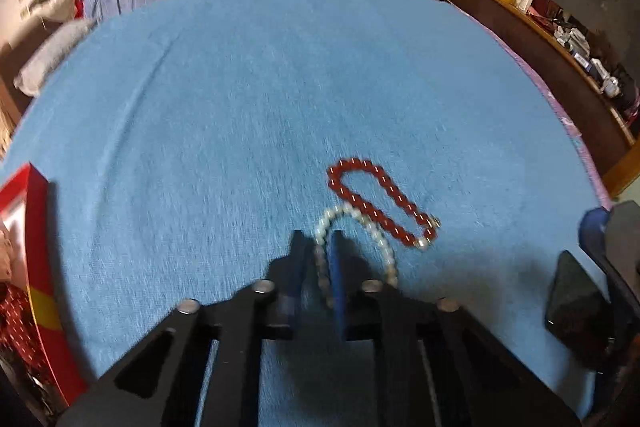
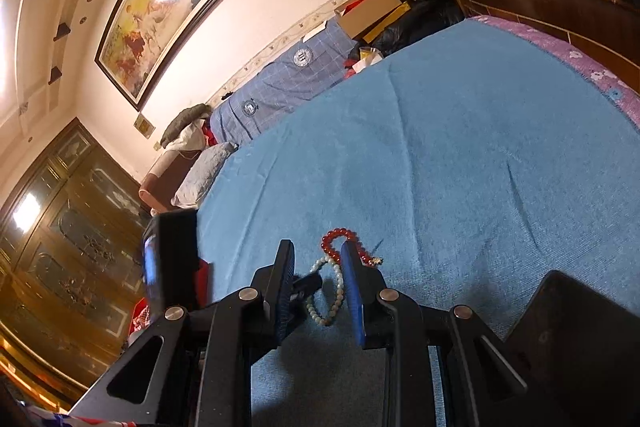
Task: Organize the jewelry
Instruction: 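Grasp red bead bracelet with right tool while left tool grasps pale bead bracelet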
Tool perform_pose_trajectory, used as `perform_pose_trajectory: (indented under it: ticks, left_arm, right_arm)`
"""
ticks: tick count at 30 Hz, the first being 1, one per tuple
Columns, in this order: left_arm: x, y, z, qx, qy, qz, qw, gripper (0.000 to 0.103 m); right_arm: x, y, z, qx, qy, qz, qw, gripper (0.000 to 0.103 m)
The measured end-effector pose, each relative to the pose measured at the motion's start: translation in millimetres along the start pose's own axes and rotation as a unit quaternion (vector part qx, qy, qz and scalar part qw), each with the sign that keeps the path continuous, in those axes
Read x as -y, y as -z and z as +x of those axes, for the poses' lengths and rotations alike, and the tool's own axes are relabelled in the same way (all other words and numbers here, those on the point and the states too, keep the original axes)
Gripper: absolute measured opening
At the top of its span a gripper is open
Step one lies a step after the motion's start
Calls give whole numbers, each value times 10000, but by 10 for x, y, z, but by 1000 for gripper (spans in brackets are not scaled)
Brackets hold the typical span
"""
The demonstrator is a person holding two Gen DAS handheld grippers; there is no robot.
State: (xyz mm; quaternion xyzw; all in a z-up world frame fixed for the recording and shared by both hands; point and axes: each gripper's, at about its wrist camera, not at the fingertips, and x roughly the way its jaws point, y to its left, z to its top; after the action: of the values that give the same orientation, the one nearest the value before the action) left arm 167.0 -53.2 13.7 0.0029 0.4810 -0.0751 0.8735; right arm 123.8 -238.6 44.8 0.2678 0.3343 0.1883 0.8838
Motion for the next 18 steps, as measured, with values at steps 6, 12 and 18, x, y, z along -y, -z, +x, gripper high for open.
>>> perform_pose_trajectory:
  ticks: [6,12,18]
  left_arm:
    - [-130,183,-111,188,-91,-64,9998,4]
    - [-473,351,-596,800,251,-298,9960,5]
    - [-522,344,-910,1363,370,-289,9896,5]
  right_arm:
    - [-9,-15,70,-23,245,-117,9996,26]
    - [-21,14,484,-706,637,-400,9947,26]
    - [-93,-72,990,-1199,1023,-909,9833,47]
